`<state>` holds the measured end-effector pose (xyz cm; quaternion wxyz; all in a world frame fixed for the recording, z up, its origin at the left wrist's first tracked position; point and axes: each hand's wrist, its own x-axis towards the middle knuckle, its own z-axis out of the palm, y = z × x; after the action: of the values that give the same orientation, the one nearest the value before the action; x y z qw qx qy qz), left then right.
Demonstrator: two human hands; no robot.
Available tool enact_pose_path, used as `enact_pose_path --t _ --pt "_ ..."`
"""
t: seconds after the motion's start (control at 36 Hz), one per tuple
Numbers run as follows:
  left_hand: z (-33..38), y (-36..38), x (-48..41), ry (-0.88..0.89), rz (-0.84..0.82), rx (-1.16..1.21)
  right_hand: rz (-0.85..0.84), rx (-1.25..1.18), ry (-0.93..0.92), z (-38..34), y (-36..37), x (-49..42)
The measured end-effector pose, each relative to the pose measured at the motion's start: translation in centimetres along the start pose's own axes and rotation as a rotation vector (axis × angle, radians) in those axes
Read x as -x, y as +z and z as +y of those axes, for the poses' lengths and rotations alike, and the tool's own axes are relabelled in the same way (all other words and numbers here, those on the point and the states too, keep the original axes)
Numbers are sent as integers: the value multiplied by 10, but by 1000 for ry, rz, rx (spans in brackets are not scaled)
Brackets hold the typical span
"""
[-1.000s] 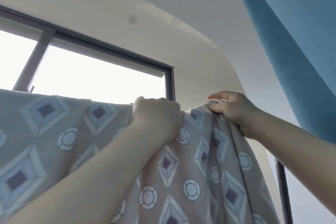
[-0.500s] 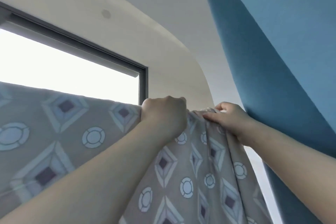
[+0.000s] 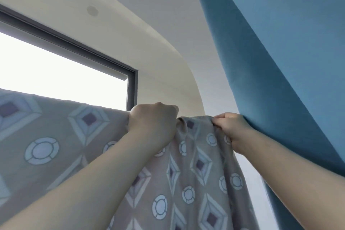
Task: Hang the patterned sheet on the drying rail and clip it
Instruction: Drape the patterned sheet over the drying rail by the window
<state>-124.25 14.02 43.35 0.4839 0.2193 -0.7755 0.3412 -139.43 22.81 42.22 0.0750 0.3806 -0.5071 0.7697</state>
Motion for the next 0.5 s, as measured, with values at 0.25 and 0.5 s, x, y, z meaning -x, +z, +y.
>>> enact_pose_path --t 0.25,0.5 --pt "1 -1 6 -98 18 34 -339 -325 393 5 -4 -2" --pt "-2 18 9 -20 55 -133 -543 -361 395 24 -10 3"
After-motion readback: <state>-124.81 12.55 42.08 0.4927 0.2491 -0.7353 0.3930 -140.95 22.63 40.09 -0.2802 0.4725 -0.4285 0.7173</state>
